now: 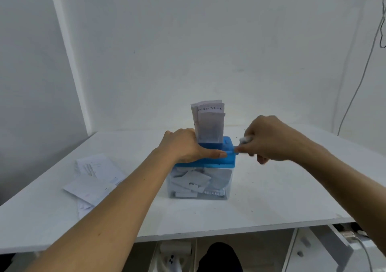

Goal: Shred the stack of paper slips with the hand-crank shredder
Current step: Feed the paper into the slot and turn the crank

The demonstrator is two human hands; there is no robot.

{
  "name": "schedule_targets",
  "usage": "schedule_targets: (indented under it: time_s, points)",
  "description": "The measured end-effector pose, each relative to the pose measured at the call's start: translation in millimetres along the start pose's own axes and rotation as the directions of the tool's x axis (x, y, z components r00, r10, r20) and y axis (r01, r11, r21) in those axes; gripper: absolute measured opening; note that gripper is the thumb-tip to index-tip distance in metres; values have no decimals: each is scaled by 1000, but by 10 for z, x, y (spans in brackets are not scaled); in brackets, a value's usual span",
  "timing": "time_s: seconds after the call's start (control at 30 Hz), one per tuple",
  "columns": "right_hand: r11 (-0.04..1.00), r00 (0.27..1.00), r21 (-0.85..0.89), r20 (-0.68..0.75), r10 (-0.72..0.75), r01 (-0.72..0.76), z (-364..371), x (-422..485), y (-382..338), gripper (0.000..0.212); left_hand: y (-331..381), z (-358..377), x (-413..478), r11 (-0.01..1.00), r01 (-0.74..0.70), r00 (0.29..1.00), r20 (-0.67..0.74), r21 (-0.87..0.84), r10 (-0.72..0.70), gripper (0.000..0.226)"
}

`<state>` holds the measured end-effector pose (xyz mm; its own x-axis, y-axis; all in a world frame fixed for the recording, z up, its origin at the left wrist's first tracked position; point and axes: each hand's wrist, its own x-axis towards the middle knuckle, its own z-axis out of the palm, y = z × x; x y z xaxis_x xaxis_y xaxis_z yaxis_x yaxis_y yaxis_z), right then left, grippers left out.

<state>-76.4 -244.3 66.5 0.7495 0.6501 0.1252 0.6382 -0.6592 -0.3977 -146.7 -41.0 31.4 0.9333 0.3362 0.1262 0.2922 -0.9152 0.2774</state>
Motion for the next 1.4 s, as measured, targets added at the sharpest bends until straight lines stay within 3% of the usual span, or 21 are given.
schedule_targets:
  time_s: [0.07, 0.17, 0.3, 0.43, 0.6, 0.7, 0.87, 1.07, 1.27, 1.4]
  points:
    - [991, 962, -4, -240, -129, 132, 35, -36, 53, 26, -8, -7, -12, 1000, -13, 1000, -6, -1, 13, 94]
    - [968, 905, 9, -357, -233, 252, 123, 129, 190, 33, -9, 17, 2, 999, -21, 1000, -2, 27, 21, 100]
    - [939, 872, 169, -448, -198, 300, 314, 498, 358, 20, -30, 33, 29, 999, -38, 999, -8, 34, 39, 102]
    - [889, 914, 394, -402, -63, 235, 525, 730, 415, 18, -64, 70, 70, 998, -41, 999, -26, 39, 42, 111]
    - [753, 975, 656, -194, 107, 48, 725, 848, 443, 18, -103, 59, 99, 995, -84, 996, -9, 55, 84, 108]
    - [703, 980, 708, -86, 181, -68, 821, 861, 478, 17, -126, 58, 98, 991, -110, 994, 10, 70, 110, 109]
    - [674, 967, 712, 29, 253, -198, 1043, 763, 483, 16, -85, 97, 50, 992, -87, 991, -96, 90, 96, 98]
    - [638, 921, 747, -93, 378, -186, 1464, 445, 476, 28, -93, 153, 78, 997, -26, 992, -119, 77, 35, 112]
    - [764, 923, 638, -231, 308, -95, 1423, 59, 436, 47, -80, 153, 83, 996, -24, 994, -107, 87, 34, 110]
    - [791, 960, 609, -183, 210, -57, 1180, -198, 410, 54, -73, 129, 95, 993, -38, 995, -85, 110, 47, 113]
